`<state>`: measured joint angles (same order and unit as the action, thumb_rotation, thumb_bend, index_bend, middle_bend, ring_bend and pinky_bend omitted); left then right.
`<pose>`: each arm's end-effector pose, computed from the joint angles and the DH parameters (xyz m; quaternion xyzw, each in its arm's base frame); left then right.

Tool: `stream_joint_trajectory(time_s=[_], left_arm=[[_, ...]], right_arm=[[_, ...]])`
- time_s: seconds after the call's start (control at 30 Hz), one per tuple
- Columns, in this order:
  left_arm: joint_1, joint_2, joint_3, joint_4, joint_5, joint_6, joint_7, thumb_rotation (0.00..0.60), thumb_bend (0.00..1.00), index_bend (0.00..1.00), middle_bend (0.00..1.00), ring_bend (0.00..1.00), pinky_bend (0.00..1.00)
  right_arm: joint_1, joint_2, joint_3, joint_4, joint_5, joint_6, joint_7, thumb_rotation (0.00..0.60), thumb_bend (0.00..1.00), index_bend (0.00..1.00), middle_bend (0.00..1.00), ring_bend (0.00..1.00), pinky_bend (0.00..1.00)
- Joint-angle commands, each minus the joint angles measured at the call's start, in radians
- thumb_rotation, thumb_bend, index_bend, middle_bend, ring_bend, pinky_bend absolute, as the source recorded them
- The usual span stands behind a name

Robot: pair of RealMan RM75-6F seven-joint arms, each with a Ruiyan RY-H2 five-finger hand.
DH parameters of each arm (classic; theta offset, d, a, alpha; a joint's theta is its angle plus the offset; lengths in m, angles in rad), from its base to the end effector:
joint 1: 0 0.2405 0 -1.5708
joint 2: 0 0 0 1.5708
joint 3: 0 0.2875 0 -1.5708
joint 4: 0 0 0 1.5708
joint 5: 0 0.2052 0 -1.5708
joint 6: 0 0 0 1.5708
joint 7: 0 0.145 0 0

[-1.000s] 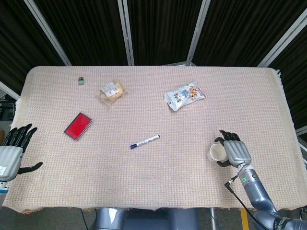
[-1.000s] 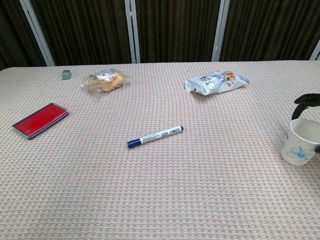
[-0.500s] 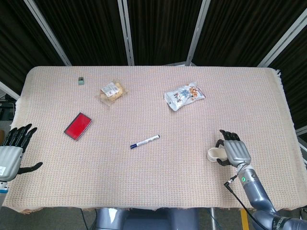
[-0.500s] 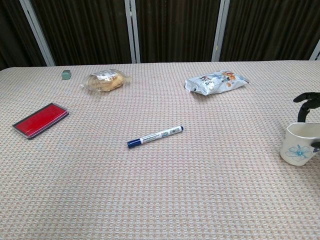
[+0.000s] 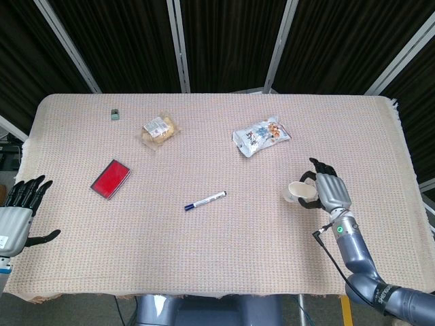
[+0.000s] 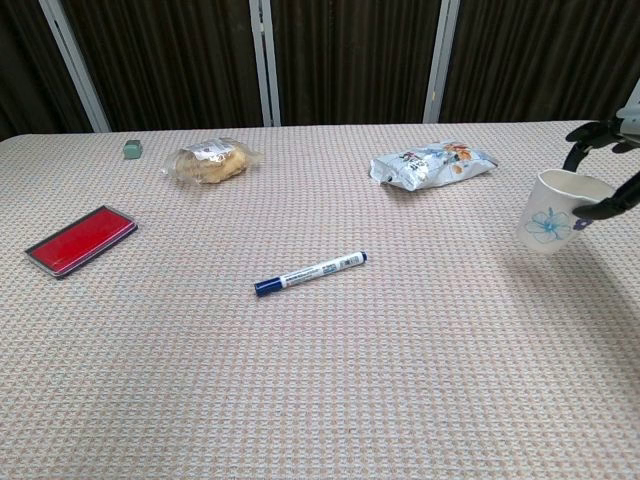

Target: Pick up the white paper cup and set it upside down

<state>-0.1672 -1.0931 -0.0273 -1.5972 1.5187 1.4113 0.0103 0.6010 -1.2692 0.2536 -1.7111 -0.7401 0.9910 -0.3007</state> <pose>-0.3299 0.2069 0.1741 -0.6415 -0.3697 -0.3718 0.5599 -0.2432 -0.3523 0.0879 0.5916 -0.5419 0.3357 0.4937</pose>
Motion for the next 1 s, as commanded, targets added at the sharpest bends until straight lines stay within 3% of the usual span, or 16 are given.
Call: stream_joint_trajectory(time_s=[0.03,0.53,1.0], left_arm=[[-0.001,0.001,-0.001,-0.001,-0.001,-0.002,0.001,0.600,0.04,0.00,0.00,0.00,0.00],[-0.007,0.005,-0.002,-0.007,-0.008,-0.014,-0.003,0.600,0.04,0.00,0.00,0.00,0.00],[-0.010,0.008,-0.002,-0.009,-0.009,-0.020,-0.008,0.600,0.04,0.00,0.00,0.00,0.00]], right_arm=[[0.030,-0.028,0.025,0.038,0.044,-0.025,0.019,0.600,0.18,0.42,0.00,0.00,0.00],[0.070,-0.120,-0.006,0.099,0.041,-0.032,0.016,0.600,0.18,0.43,0.00,0.00,0.00],[0.075,-0.148,-0.036,0.192,0.157,-0.006,-0.055,0.600,0.18,0.43,0.00,0.00,0.00]])
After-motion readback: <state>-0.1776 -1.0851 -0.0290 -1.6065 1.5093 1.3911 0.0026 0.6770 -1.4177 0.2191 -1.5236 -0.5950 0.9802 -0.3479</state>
